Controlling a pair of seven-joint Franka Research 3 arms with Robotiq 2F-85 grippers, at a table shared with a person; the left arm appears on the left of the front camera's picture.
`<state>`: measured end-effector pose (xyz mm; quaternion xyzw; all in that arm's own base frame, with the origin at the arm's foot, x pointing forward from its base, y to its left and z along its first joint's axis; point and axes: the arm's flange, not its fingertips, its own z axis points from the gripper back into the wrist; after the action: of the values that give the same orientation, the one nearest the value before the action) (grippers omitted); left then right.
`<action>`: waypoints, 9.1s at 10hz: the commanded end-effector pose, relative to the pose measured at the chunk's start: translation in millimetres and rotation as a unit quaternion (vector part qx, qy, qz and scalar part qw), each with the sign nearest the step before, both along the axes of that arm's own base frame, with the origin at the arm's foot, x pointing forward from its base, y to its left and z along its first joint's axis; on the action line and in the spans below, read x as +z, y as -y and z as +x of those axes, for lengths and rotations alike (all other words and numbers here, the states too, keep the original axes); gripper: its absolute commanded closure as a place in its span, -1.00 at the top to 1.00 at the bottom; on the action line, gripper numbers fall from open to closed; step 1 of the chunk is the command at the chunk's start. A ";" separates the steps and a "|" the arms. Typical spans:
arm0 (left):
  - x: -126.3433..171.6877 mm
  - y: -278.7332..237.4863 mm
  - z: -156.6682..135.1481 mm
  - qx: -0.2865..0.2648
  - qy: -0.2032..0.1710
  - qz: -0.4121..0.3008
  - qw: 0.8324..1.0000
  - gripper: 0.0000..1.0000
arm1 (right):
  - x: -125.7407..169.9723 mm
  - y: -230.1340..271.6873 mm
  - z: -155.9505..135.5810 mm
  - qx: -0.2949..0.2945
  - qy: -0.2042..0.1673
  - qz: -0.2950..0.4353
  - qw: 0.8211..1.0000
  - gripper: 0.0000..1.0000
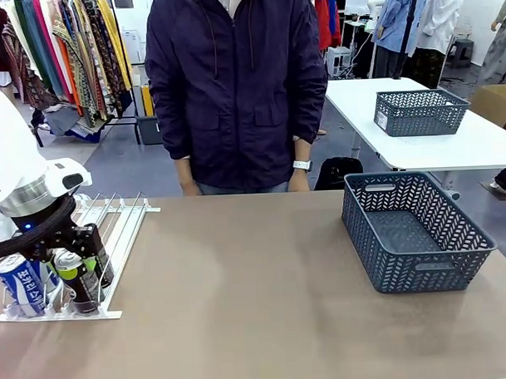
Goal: Retrieve and store the cans from the dispenser.
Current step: Pick up one can from the Automatic Can Dispenser and place it in the middle of the table, then pick up the last remaining can from one row of the Automatic Can Dispenser and place it in the middle of the table.
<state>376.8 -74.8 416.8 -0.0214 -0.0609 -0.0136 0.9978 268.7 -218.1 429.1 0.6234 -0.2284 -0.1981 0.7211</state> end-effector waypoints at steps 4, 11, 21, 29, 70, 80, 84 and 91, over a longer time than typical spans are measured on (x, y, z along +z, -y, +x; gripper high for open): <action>11.8 1.3 -1.4 0.005 0.001 0.000 1.000 -1.00 | 2.8 0.9 -1.1 0.000 0.000 0.004 1.000 1.00; 216.7 6.3 -42.5 -0.019 0.033 0.002 0.999 -1.00 | 2.8 0.9 -1.1 0.000 0.000 0.004 1.000 1.00; 206.3 58.1 -35.6 -0.075 0.125 -0.013 0.989 -1.00 | 2.8 0.9 -1.1 0.000 0.000 0.004 1.000 1.00; 43.7 372.0 54.1 -0.352 0.042 -0.028 0.935 -1.00 | 2.8 0.9 -1.1 0.000 0.000 0.004 1.000 1.00; 152.7 -258.9 -108.5 -0.100 0.108 -0.522 0.840 1.00 | 2.8 0.9 -1.1 0.000 0.000 0.004 1.000 1.00; 121.9 -45.8 -63.6 -0.276 -0.098 -0.005 0.956 1.00 | 2.8 0.9 -1.1 0.000 0.000 0.004 1.000 1.00; 119.1 -7.1 -42.0 -0.232 0.022 -0.045 0.971 1.00 | 2.8 0.9 -1.1 0.000 0.000 0.004 1.000 1.00; 78.6 6.1 -16.5 -0.249 -0.037 -0.027 0.967 1.00 | 2.8 0.9 -1.1 0.000 0.000 0.004 1.000 1.00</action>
<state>348.9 -80.6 512.0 -0.0610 -0.0196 -0.2790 0.9581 268.1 -219.0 429.2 0.6231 -0.2278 -0.1989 0.7213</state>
